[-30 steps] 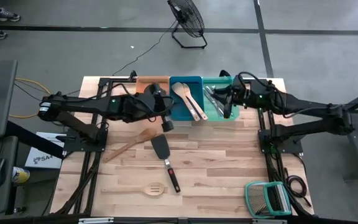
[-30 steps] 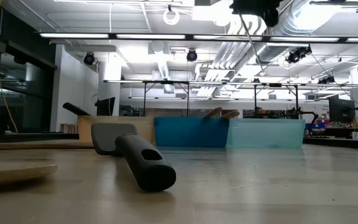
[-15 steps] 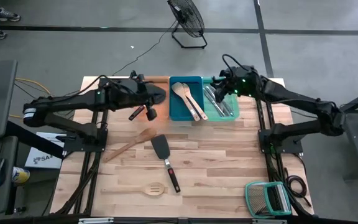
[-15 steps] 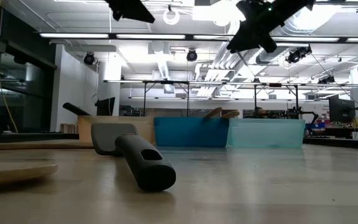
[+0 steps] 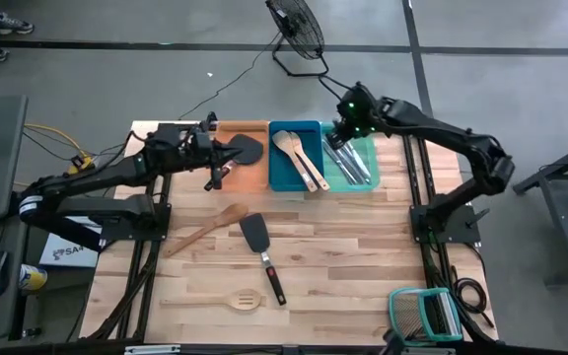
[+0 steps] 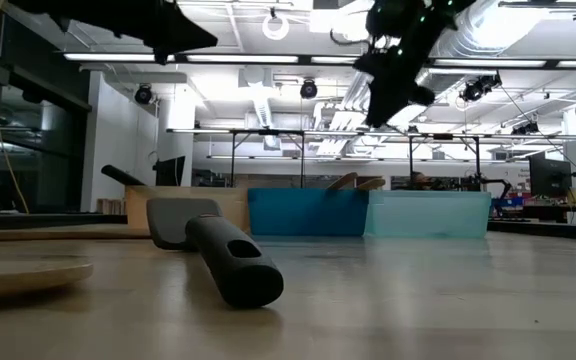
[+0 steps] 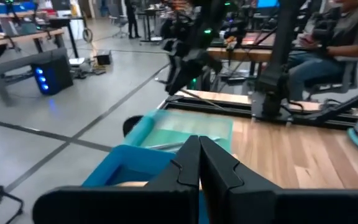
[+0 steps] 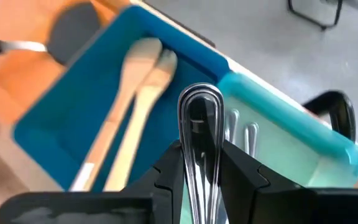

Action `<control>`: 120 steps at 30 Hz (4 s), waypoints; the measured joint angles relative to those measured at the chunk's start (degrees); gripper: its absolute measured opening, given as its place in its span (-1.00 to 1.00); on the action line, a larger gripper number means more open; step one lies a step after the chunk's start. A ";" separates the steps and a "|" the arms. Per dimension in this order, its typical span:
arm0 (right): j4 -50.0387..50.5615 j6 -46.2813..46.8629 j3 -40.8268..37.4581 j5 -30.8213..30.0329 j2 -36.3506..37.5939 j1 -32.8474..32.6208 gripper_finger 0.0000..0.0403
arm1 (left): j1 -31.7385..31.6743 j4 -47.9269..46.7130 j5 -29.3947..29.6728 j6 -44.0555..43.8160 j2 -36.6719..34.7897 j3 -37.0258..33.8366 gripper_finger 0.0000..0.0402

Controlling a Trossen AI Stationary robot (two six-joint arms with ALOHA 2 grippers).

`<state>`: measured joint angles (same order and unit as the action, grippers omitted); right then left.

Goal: Pick & Place Kitchen Items
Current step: Put the silver knife into the green bin, then put the black silicone spatula into the blue bin

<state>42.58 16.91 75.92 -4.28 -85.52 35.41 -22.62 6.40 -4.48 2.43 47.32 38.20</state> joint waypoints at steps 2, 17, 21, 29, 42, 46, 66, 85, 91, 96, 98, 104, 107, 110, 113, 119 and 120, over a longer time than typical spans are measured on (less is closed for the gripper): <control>0.03 -0.01 0.12 0.01 -1.69 0.69 -0.65 | -0.65 0.64 -1.39 -0.97 -1.02 -1.54 -1.00; 0.23 0.46 0.13 -1.05 -12.28 4.37 -0.65 | -0.63 0.74 -6.68 -1.36 -1.48 -3.22 -1.00; 0.90 1.08 0.13 -0.45 -14.65 4.86 -0.65 | -0.63 0.46 -7.36 -1.39 -1.50 -3.22 -1.00; 0.54 2.58 0.13 0.10 -17.79 6.01 -0.65 | -0.63 -0.53 -10.38 -2.69 -1.50 -3.20 -1.00; -0.18 3.11 0.13 -0.12 -21.79 6.96 -0.65 | -0.63 -0.51 -10.50 -2.71 -1.45 -3.18 -1.00; -1.48 4.33 0.13 -0.30 -21.85 7.36 -0.65 | -0.63 -0.53 -10.54 -2.71 -1.45 -3.18 -1.00; -5.39 5.39 0.09 1.31 -26.92 7.35 -0.65 | -0.63 -0.53 -10.61 -2.73 -1.43 -3.16 -1.00; -9.09 1.20 0.27 2.93 -29.96 7.77 -0.51 | -0.61 -0.57 -10.49 -2.76 -1.43 -3.11 -1.00; -9.04 1.02 0.11 3.12 -30.14 7.87 -0.22 | -0.63 -0.84 -10.49 -2.77 -1.43 -3.11 -1.00; -9.04 0.85 0.11 3.37 -30.14 7.85 -0.21 | -0.63 -1.43 -10.35 -2.77 -1.43 -3.11 -1.00; -9.01 0.85 0.11 4.64 -30.12 7.87 -0.22 | -0.63 -1.93 -10.19 -2.77 -1.43 -3.11 -1.00; -8.19 0.79 -0.04 7.41 -28.56 7.81 -0.23 | -0.63 -2.30 -10.13 -2.79 -1.43 -3.11 -1.00; -8.20 0.60 -0.02 7.26 -26.39 7.98 -0.23 | -0.63 -2.30 -10.04 -2.79 -1.43 -3.11 -1.00; -7.72 -0.42 -0.02 7.47 -23.67 8.16 -0.23 | -0.63 -2.32 -9.99 -2.79 -1.43 -3.11 -1.00; -5.78 -0.37 -0.01 7.65 -19.91 8.10 -0.23 | -0.63 -2.30 -9.98 -2.79 -1.43 -3.11 -1.00; 0.34 -4.79 0.02 7.57 -12.91 7.05 -0.23 | -0.63 -2.31 -9.95 -2.79 -1.43 -3.11 -1.00; 1.50 -6.28 0.05 7.63 -11.90 6.60 -0.23 | -0.63 -2.31 -9.95 -2.96 -1.43 -3.11 -1.00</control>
<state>44.08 10.63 75.96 3.35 -97.42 42.02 -23.24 4.09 -14.44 -0.52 45.89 35.09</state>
